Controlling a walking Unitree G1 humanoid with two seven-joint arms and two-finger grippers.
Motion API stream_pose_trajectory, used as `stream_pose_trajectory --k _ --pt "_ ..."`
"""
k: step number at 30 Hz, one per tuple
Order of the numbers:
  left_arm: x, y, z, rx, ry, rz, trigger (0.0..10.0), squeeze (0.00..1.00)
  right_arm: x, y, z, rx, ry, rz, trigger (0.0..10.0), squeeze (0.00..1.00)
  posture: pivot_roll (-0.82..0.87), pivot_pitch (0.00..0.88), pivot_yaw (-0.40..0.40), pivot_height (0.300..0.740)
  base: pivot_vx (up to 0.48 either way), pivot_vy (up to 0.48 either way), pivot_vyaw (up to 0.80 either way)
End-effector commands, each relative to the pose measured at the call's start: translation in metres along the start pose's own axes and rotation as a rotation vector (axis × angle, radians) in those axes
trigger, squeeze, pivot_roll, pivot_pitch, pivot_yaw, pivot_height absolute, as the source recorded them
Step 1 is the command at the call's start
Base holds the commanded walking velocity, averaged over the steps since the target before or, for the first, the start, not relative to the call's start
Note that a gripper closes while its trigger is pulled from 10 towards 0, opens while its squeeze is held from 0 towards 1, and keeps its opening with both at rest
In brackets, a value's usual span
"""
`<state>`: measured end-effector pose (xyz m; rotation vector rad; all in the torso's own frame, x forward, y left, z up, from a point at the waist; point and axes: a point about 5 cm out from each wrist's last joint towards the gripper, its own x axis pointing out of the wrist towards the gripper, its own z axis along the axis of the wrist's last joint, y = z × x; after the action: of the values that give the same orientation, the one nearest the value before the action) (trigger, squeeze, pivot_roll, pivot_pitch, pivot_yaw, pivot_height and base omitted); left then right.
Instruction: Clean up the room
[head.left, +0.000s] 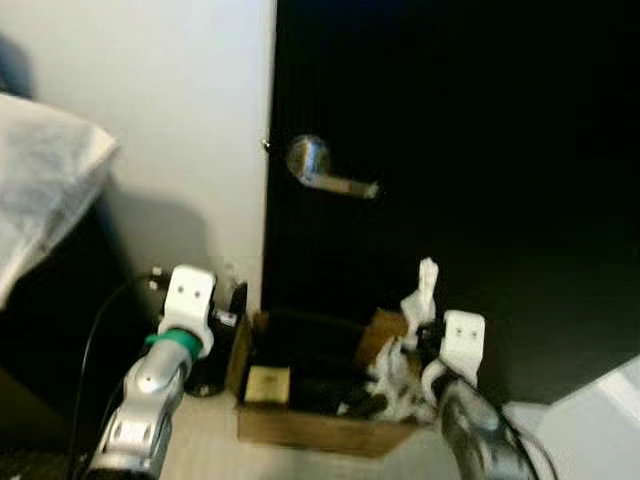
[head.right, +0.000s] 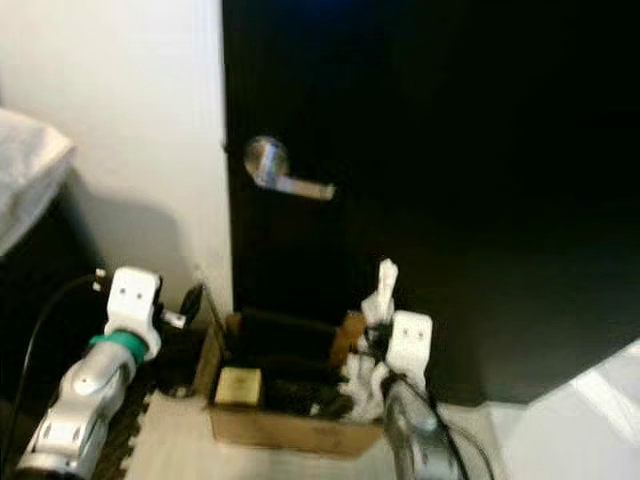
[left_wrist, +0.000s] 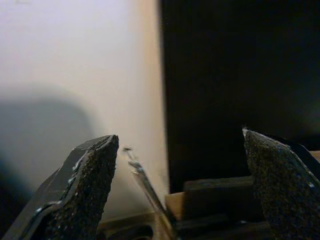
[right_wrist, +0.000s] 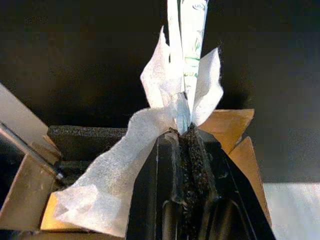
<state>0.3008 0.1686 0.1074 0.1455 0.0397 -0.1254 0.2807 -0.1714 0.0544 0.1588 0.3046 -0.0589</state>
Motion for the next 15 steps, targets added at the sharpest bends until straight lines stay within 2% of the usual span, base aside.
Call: stream_pose_trajectory --k 1,4,6,15 --pt "-0.002 -0.003 -0.004 -0.003 0.019 -0.009 10.0 0.0 -0.002 -0.004 -0.004 0.006 0.015 -0.013 10.0 0.0 0.09 0.009 -0.007 0.74 0.0 -0.42 0.0" --pt "-0.001 -0.002 -0.002 0.04 0.004 0.0 10.0 0.0 -0.002 -0.005 -0.004 0.007 0.015 -0.013 10.0 0.0 0.09 0.009 -0.007 0.74 0.0 -0.367 0.0" --pt "0.002 -0.001 0.005 0.102 -0.014 -0.02 10.0 0.0 -0.001 -0.005 -0.002 0.01 0.011 -0.018 10.0 0.0 0.09 0.032 0.007 0.74 0.0 0.0 0.0" --pt "0.008 -0.004 0.008 0.086 -0.008 -0.034 10.0 0.0 -0.001 -0.006 -0.001 0.018 0.001 -0.031 10.0 0.0 0.09 0.02 0.015 0.74 0.0 0.46 0.0"
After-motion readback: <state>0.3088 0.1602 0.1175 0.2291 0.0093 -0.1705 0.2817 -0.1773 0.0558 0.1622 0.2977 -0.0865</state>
